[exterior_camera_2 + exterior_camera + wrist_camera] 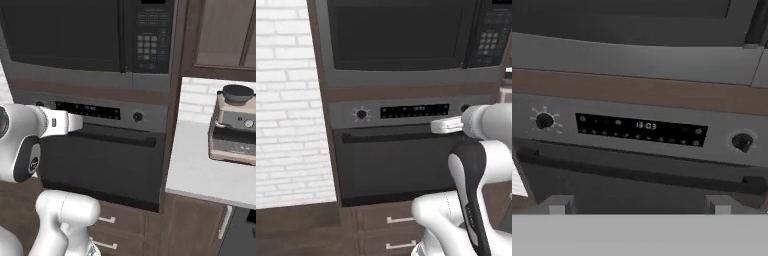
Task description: Navigate to the microwave.
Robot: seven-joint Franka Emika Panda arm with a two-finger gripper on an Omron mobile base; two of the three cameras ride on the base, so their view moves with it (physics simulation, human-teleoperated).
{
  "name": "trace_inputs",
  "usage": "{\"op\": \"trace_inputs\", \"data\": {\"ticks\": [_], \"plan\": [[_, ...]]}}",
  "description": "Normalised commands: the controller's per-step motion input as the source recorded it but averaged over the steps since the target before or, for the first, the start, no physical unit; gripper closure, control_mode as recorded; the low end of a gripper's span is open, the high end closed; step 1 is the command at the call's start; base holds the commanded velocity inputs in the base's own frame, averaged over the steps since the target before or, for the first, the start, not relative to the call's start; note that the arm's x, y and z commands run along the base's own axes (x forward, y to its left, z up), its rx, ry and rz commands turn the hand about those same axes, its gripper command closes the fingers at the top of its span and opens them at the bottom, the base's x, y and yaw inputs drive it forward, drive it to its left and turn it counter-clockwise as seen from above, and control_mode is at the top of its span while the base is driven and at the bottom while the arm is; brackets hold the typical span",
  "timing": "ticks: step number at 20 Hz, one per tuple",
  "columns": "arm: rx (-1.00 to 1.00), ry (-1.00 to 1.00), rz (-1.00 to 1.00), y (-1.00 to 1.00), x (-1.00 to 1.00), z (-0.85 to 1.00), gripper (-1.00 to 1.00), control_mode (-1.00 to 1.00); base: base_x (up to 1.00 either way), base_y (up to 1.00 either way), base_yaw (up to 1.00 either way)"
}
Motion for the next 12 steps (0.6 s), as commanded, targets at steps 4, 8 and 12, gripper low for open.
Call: {"op": "trace_inputs", "data": {"ticks": [4, 8, 12], "plan": [[0.00, 0.00, 0.00, 0.00, 0.00, 0.00, -1.00, 1.00, 1.00, 0.13, -0.40], [0.00, 0.00, 0.00, 0.00, 0.00, 0.00, -1.00, 1.00, 1.00, 0.00, -0.29], [0.00, 0.00, 0.00, 0.00, 0.00, 0.00, -1.00, 1.00, 1.00, 0.00, -0.12]]}}
